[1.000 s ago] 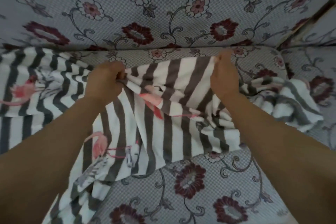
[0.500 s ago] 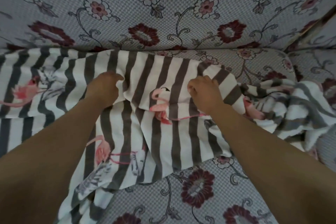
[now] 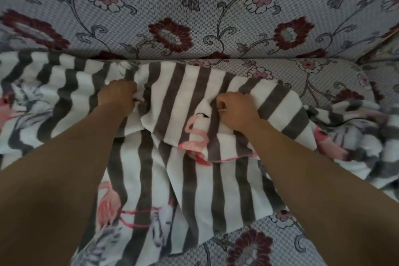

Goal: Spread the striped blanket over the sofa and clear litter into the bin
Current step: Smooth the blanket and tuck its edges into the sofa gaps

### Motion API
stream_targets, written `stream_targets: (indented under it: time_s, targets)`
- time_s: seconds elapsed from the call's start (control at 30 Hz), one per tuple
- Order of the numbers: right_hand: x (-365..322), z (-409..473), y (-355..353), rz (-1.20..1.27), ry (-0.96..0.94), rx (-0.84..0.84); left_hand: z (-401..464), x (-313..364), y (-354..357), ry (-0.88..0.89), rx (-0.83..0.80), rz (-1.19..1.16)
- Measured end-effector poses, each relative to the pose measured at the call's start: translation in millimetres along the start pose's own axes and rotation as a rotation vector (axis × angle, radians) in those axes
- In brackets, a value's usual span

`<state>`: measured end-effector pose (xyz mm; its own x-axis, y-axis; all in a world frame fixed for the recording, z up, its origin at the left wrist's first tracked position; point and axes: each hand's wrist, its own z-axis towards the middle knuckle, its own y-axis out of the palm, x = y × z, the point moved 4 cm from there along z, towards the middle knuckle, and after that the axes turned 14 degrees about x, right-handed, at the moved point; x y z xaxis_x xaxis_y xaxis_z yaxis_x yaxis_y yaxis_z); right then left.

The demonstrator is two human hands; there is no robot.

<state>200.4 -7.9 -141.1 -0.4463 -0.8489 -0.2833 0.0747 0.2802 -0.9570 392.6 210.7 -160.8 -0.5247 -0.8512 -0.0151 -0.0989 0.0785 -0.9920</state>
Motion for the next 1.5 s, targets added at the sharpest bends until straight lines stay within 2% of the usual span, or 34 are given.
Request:
stream_targets:
  time_s: [0.1, 0.23, 0.33, 0.47, 0.57, 0.7, 0.77, 0.83, 0.87, 1.0, 1.07, 1.1, 1.17, 1.2, 1.3, 1.37, 1.5]
  targets:
    - [2.0, -0.7, -17.8, 0.167, 0.042, 0.05, -4.7, -1.4, -24.8, 0.046, 0.086, -0.065]
    - [-0.1, -2.2, -56.6, 0.363, 0.047, 0.009, -12.2, -11.0, -70.3, 0.029, 0.116, -0.279]
    - [-4.9, -5.1, -85.2, 0.544, 0.121, -0.081, -15.9, -19.0, -96.1, -0.001, 0.079, -0.279]
    - [-12.5, -19.9, -127.0, 0.655, 0.222, -0.253, -25.8, -24.7, -130.6, 0.01, 0.013, -0.282]
    - [-11.0, -28.6, -151.3, 0.529, 0.198, -0.415, -34.1, -28.4, -146.0, -0.001, -0.059, -0.154]
    - [-9.2, -32.3, -167.0, 0.226, 0.185, -0.787, -34.3, -26.7, -160.7, 0.075, -0.14, 0.066]
    - [-4.8, -25.3, -169.4, 0.21, 0.222, -0.816, -25.7, -24.1, -167.0, 0.121, -0.169, 0.146]
    - [2.6, -13.9, -169.1, 0.238, 0.253, -0.751, -11.3, -22.1, -173.7, 0.103, -0.126, 0.157]
    - [8.3, -4.2, -168.8, 0.22, 0.254, -0.647, -2.8, -20.7, -175.8, 0.073, -0.086, 0.133]
    - [34.9, 50.5, -161.5, 0.019, 0.264, -0.017, 38.2, -3.5, -163.0, -0.069, 0.158, -0.125]
    - [42.2, 67.8, -155.6, -0.096, 0.313, 0.216, 48.8, 9.9, -151.4, -0.075, 0.224, -0.289]
    - [46.2, 73.0, -147.9, -0.154, 0.337, 0.28, 53.0, 14.4, -141.3, -0.082, 0.222, -0.381]
    - [53.7, 76.9, -124.3, -0.253, 0.376, 0.275, 56.6, 13.9, -117.1, -0.091, 0.204, -0.461]
    - [53.2, 75.7, -106.6, -0.28, 0.375, 0.228, 54.4, 6.4, -104.4, -0.087, 0.196, -0.42]
    - [44.1, 67.9, -70.4, -0.357, 0.223, 0.171, 41.7, -28.9, -80.4, -0.11, 0.213, -0.347]
    - [31.1, 68.9, -51.9, -0.312, 0.113, 0.149, 36.7, -59.4, -71.6, -0.143, 0.222, -0.296]
    - [7.0, 85.8, -31.0, -0.152, 0.062, 0.057, 40.6, -102.4, -61.5, -0.193, 0.204, -0.17]
